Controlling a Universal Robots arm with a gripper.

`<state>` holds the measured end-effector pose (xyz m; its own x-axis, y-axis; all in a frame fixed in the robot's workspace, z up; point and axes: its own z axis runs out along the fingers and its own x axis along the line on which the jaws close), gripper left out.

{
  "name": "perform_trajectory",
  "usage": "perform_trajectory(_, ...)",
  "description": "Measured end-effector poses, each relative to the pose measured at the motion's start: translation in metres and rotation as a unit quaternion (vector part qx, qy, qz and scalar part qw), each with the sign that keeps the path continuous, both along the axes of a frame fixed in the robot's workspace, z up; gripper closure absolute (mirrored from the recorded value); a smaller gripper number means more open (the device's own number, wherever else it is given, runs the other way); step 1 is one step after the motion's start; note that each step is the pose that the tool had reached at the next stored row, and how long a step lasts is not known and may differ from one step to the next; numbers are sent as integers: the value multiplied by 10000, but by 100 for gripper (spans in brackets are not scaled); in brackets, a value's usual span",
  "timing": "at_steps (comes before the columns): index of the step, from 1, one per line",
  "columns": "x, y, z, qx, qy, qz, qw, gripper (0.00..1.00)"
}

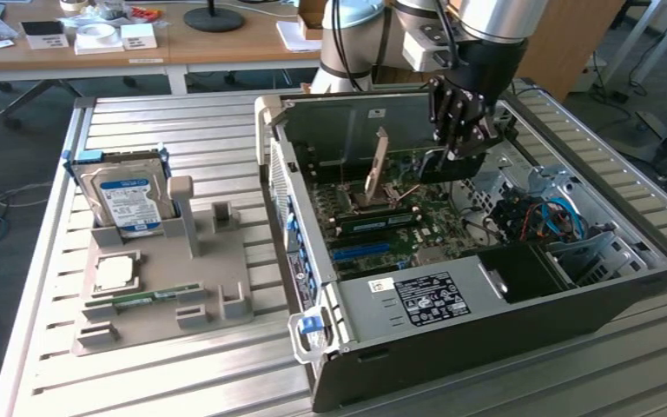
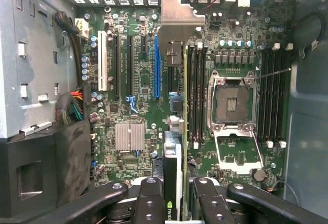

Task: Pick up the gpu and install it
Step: 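Insert the gpu into the slot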

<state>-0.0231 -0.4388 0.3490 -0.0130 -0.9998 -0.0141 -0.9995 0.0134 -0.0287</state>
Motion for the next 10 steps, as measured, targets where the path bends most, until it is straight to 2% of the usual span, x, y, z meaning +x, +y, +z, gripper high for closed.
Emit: perform_trajectory(10,-29,1,-3,0,0,0,10000,73)
